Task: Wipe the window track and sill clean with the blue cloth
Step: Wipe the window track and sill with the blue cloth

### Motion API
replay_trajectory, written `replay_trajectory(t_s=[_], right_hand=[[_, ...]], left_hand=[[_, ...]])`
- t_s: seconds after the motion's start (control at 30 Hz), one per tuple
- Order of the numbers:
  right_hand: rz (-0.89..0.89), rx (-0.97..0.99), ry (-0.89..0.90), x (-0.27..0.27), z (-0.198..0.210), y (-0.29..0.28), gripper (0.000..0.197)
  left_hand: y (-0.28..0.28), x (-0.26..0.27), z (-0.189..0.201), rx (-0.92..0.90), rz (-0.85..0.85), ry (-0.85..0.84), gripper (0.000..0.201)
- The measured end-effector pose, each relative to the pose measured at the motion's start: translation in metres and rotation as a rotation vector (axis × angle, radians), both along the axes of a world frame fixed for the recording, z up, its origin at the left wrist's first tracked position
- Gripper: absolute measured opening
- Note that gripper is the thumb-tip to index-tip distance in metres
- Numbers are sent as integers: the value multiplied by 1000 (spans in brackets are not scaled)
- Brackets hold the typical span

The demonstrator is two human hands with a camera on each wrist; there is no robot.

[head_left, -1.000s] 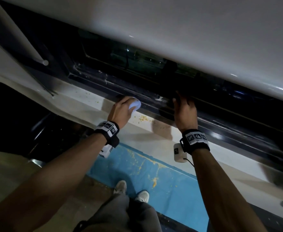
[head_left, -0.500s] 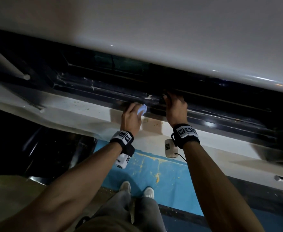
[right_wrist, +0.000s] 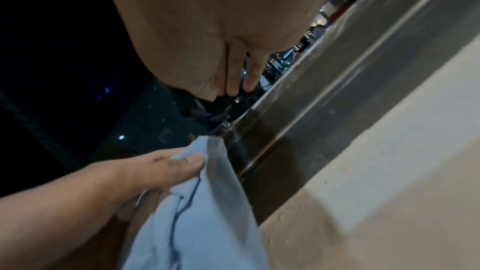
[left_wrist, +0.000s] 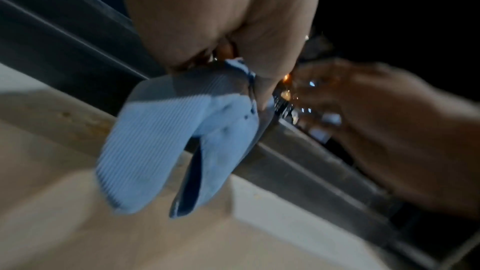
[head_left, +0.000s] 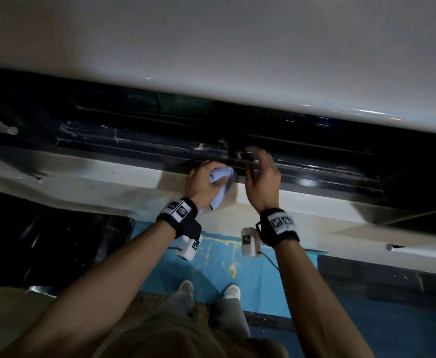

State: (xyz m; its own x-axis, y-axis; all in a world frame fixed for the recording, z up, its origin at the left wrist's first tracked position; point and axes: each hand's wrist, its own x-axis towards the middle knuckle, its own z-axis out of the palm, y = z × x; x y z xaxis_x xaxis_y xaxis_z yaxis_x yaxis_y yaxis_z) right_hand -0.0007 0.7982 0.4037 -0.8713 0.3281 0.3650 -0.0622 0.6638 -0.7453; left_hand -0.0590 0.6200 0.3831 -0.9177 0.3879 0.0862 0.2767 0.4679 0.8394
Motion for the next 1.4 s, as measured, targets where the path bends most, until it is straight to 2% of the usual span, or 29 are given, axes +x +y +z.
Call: replay_trajectory(t_s=[0.1, 0.17, 0.27, 0.4, 0.47, 0.53, 0.6, 0.7, 0.77, 0.83, 0.9, 1.0, 1.07, 1.1, 1.17, 1.23, 1.3, 1.4], right_hand=[[-11, -189, -72, 47, -3, 7, 19], [12, -383, -180, 72, -2, 9, 18], [-90, -564, -268, 91, -4, 25, 30], [-247, -625, -248, 105, -20, 73, 29], [-235, -595, -225, 115, -27, 98, 27], [-218, -508, -233, 126, -28, 122, 26], [-267, -374, -246, 136, -32, 149, 23], [-493, -103, -266, 147, -34, 197, 26], [-656, -18, -285, 150, -29, 224, 35], [-741, 2, -337, 145, -28, 244, 37], [-756, 14, -498, 133, -38, 258, 36], [-779, -18, -611, 114, -54, 261, 37], [-790, -16, -567, 106, -55, 252, 38], [-739, -10, -522, 103, -56, 243, 39], [-570, 122, -476, 104, -59, 226, 34], [-515, 100, -389, 108, -53, 221, 26], [-659, -27, -339, 113, -46, 234, 40], [-922, -125, -429, 119, -36, 267, 56]], left_hand=[[24, 18, 19, 151, 91, -155, 24], [49, 31, 29, 188, 119, -263, 22], [88, 54, 37, 231, 0, -440, 23], [129, 80, 38, 268, -138, -557, 33], [145, 87, 35, 151, -236, -469, 33], [159, 88, 27, -12, -318, -267, 27], [170, 83, 23, -135, -269, -86, 25], [175, 68, 25, -208, -147, 149, 36], [171, 56, 16, -223, -149, 263, 42], [164, 44, 1, -286, -155, 342, 51], [155, 37, -11, -347, -182, 397, 59], [147, 32, -19, -379, -231, 437, 67], [146, 32, -22, -353, -236, 439, 69], [146, 33, -22, -346, -230, 435, 69], [147, 33, -23, -346, -223, 430, 69], [147, 32, -24, -341, -222, 426, 69], [145, 29, -24, -327, -225, 431, 69], [144, 30, -25, -318, -229, 438, 69]])
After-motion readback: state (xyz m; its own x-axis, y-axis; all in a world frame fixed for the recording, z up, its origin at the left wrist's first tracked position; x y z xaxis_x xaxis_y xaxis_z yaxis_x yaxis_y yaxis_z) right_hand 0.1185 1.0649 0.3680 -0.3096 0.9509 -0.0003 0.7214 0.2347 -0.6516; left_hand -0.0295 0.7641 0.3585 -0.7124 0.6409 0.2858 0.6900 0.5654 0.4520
